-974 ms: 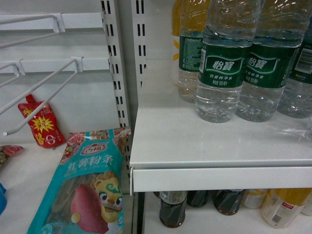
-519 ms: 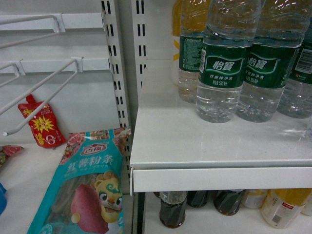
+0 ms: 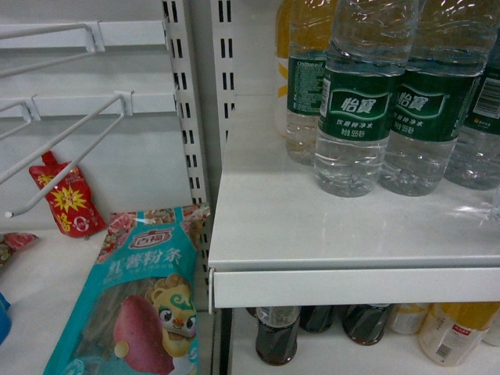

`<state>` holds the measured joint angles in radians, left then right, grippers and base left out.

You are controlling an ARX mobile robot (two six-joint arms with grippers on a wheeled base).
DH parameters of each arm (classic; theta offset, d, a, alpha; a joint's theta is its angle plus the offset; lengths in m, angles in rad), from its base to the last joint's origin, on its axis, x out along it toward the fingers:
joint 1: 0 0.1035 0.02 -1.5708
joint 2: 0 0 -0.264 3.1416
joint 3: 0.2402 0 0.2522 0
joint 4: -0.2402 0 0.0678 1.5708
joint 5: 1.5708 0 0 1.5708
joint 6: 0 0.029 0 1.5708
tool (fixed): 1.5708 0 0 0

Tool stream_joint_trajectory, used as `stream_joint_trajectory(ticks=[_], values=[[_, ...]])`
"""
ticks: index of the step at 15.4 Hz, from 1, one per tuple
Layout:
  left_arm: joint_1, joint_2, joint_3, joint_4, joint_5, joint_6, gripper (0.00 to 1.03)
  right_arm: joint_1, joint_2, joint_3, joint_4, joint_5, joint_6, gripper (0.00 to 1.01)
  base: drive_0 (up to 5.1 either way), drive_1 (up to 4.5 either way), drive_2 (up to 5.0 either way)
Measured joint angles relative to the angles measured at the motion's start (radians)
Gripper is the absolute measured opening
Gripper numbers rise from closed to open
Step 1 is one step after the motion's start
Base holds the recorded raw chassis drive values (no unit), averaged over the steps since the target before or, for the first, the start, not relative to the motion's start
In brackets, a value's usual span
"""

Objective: Move water from second to third shelf

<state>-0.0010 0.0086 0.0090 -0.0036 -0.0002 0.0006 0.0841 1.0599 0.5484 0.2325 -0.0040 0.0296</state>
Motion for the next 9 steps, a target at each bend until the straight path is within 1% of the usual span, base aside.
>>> stream_joint_trajectory(ticks=[3, 6, 7, 8, 9], values=[[0.0, 0.0, 0.0, 0.0, 0.0, 0.0, 0.98, -0.007, -0.15, -0.05, -0.097, -0.019, 0.004, 0.98, 0.0, 0.0, 0.0], [0.0, 0.0, 0.0, 0.0, 0.0, 0.0, 0.98, -0.015, -0.324, -0.08, -0.217, -0.019, 0.004, 0.98, 0.0, 0.0, 0.0], [0.0, 0.0, 0.0, 0.0, 0.0, 0.0, 0.98, -0.029, -0.362, -0.085, -0.248, -0.024, 0.003, 0.98, 0.0, 0.0, 0.0], [0.0, 0.0, 0.0, 0.0, 0.0, 0.0, 0.98, -0.042, -0.385, -0.09, -0.252, -0.023, 0.003, 0.98, 0.0, 0.0, 0.0], [0.0, 0.0, 0.0, 0.0, 0.0, 0.0, 0.98, -0.077, -0.436, -0.159, -0.083, -0.008, -0.007, 0.88, 0.0, 0.0, 0.0]])
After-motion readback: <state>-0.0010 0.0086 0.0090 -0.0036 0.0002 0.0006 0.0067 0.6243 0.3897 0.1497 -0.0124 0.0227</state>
